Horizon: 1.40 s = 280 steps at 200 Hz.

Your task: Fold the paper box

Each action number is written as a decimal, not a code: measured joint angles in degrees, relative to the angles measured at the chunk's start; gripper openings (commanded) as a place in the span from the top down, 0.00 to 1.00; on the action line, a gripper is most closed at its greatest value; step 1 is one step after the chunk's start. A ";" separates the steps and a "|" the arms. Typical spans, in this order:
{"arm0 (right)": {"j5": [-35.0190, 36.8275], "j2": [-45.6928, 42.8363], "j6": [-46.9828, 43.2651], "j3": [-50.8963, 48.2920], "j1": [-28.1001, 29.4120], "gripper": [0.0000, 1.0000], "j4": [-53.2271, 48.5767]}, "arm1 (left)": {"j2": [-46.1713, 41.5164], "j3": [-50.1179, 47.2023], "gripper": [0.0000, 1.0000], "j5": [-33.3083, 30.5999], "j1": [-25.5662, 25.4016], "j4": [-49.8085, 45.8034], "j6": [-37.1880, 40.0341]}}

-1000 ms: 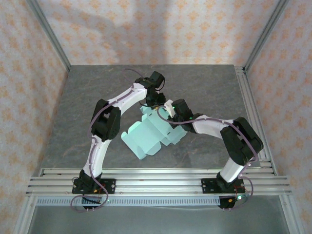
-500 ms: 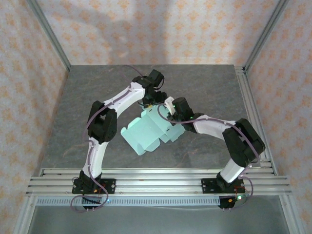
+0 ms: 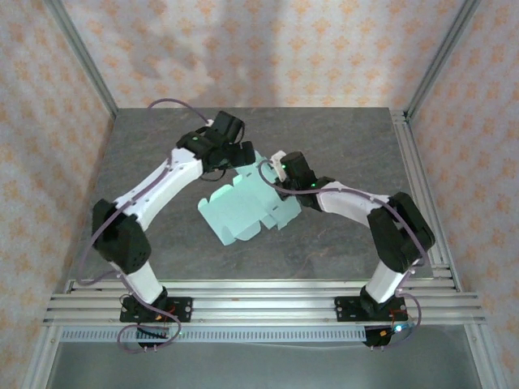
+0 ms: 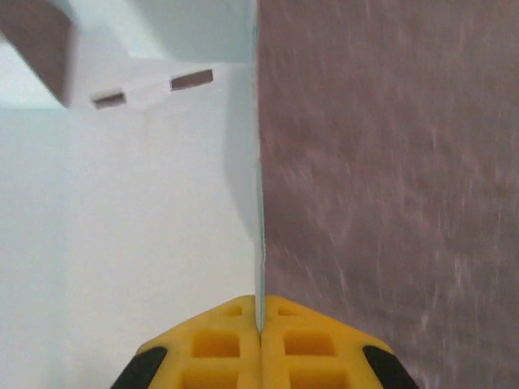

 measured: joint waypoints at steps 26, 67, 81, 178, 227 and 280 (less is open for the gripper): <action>1.49 1.84 2.64 0.00 -0.59 1.00 -4.39 | -2.43 -0.76 0.05 1.42 1.29 0.20 0.83; 1.70 1.90 5.92 0.79 -0.50 0.98 -7.78 | -2.67 -6.64 0.05 2.58 1.75 1.70 1.14; 1.73 1.97 6.58 0.96 -0.50 0.95 -8.61 | -3.50 -9.79 0.05 2.71 2.36 3.02 1.09; -6.40 1.18 18.86 -0.79 -3.58 0.55 -7.78 | -13.14 -24.94 0.05 2.16 6.23 10.14 2.82; -8.35 -3.85 21.51 -8.59 -5.38 0.60 -2.05 | -13.33 -26.25 0.04 2.10 6.23 12.48 4.90; -10.58 -3.52 21.88 -10.40 -5.40 0.72 1.90 | -13.33 -26.32 0.04 2.54 6.25 12.87 5.03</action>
